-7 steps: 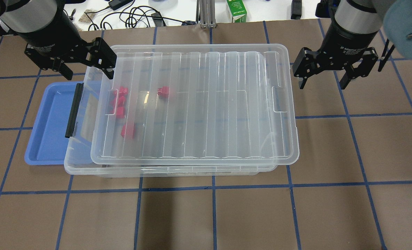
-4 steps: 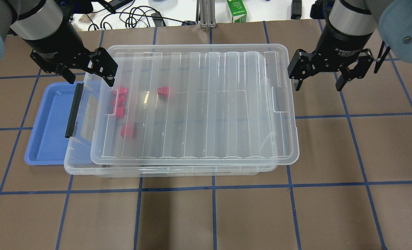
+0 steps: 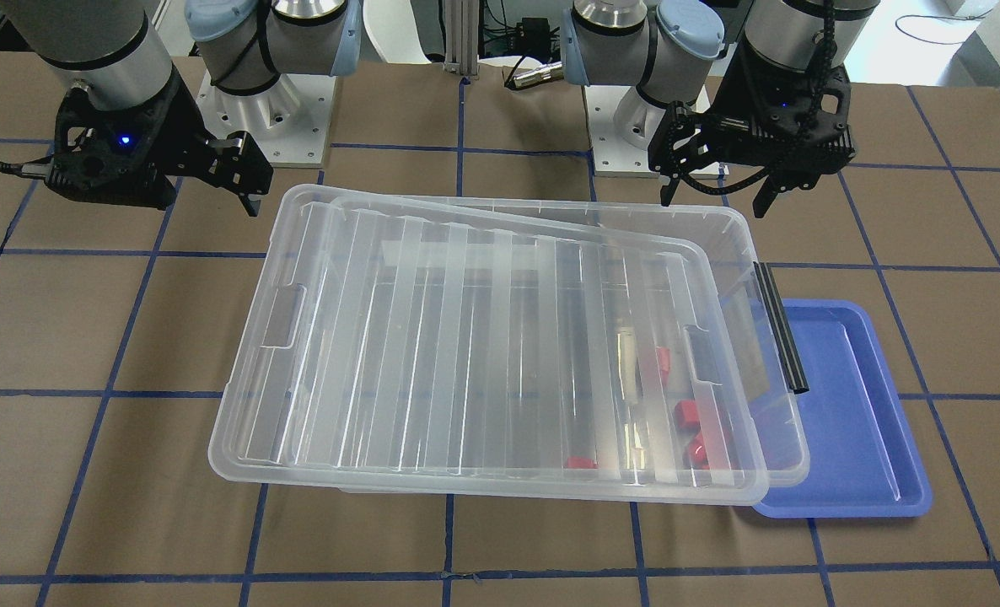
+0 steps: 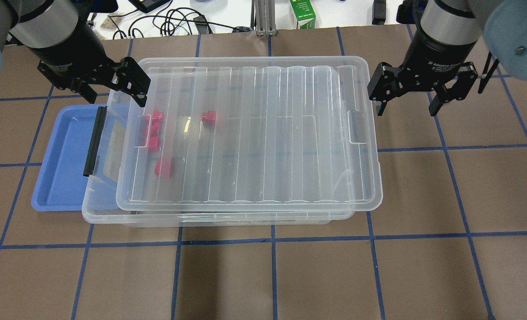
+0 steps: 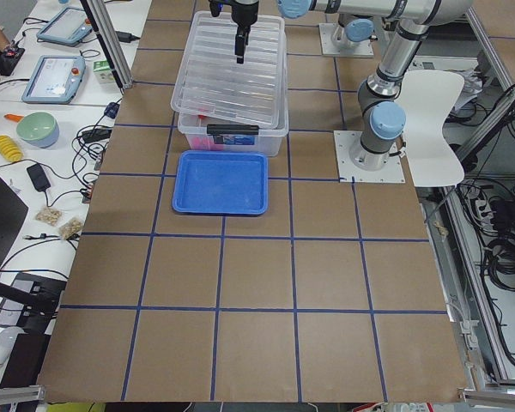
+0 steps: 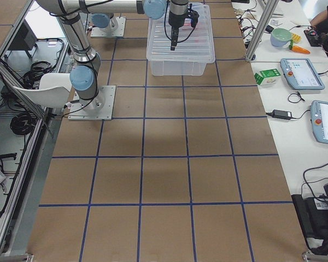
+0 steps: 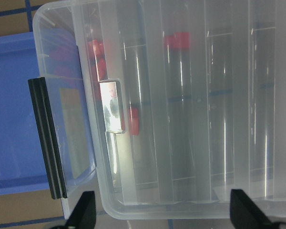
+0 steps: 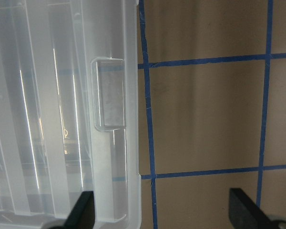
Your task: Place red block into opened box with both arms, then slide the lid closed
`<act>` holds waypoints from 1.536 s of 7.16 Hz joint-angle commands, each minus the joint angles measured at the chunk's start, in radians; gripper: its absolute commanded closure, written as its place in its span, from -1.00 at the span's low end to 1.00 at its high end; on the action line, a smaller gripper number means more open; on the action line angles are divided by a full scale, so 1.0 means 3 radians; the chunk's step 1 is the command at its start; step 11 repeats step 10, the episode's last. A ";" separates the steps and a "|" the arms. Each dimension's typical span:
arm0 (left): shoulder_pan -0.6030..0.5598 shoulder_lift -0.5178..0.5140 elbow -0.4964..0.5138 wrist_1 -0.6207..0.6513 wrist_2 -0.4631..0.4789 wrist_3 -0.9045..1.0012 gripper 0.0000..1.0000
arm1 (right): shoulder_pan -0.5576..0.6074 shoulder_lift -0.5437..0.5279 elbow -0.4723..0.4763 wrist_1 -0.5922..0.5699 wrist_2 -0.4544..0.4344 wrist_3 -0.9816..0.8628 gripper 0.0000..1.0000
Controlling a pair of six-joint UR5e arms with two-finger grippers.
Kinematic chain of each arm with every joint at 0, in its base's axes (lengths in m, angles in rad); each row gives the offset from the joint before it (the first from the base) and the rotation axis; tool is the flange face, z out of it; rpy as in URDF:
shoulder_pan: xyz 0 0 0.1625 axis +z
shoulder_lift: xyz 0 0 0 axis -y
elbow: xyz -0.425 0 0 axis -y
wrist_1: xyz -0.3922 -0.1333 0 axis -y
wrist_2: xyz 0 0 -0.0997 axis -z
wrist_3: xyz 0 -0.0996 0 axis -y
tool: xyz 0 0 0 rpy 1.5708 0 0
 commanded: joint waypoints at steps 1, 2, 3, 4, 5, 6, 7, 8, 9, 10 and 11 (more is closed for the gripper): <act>-0.0006 -0.0012 -0.0004 0.0000 -0.0008 -0.0001 -1.00 | 0.0000 0.0017 -0.0005 -0.0043 0.0002 0.0004 -1.00; -0.0006 -0.0012 -0.0004 0.0000 -0.0008 -0.0001 -1.00 | 0.0000 0.0033 -0.0005 -0.0231 0.0002 0.0005 -1.00; -0.0006 -0.0007 -0.0009 0.0000 -0.0008 -0.0001 -1.00 | 0.0000 0.0104 -0.0010 -0.0380 0.0007 0.0005 -1.00; -0.0006 -0.0007 -0.0019 0.0005 -0.0008 -0.0001 -1.00 | 0.0005 0.0180 -0.0056 -0.0584 0.0007 0.0005 -1.00; -0.0011 -0.0007 -0.0019 0.0010 -0.0008 -0.0001 -1.00 | 0.0000 0.0358 -0.0183 -0.0712 0.0007 -0.0001 -1.00; -0.0006 -0.0002 -0.0019 0.0010 -0.0008 -0.0001 -1.00 | 0.0005 0.0537 -0.0412 -0.0718 0.0007 0.0004 -1.00; -0.0006 -0.0002 -0.0019 0.0005 -0.0008 0.0004 -1.00 | 0.0005 0.0716 -0.0677 -0.0719 0.0007 -0.0001 -1.00; -0.0011 -0.0002 -0.0019 0.0000 -0.0003 0.0004 -1.00 | 0.0000 0.0875 -0.0832 -0.0708 0.0007 0.0004 -1.00; -0.0006 -0.0002 -0.0019 0.0000 -0.0003 0.0004 -1.00 | 0.0005 0.0947 -0.0874 -0.0718 0.0002 0.0005 -1.00; -0.0006 -0.0002 -0.0019 0.0000 -0.0003 0.0004 -1.00 | 0.0005 0.0994 -0.0885 -0.0759 0.0002 -0.0001 -1.00; -0.0006 -0.0002 -0.0019 0.0000 -0.0003 0.0004 -1.00 | 0.0005 0.0994 -0.0885 -0.0759 0.0002 -0.0001 -1.00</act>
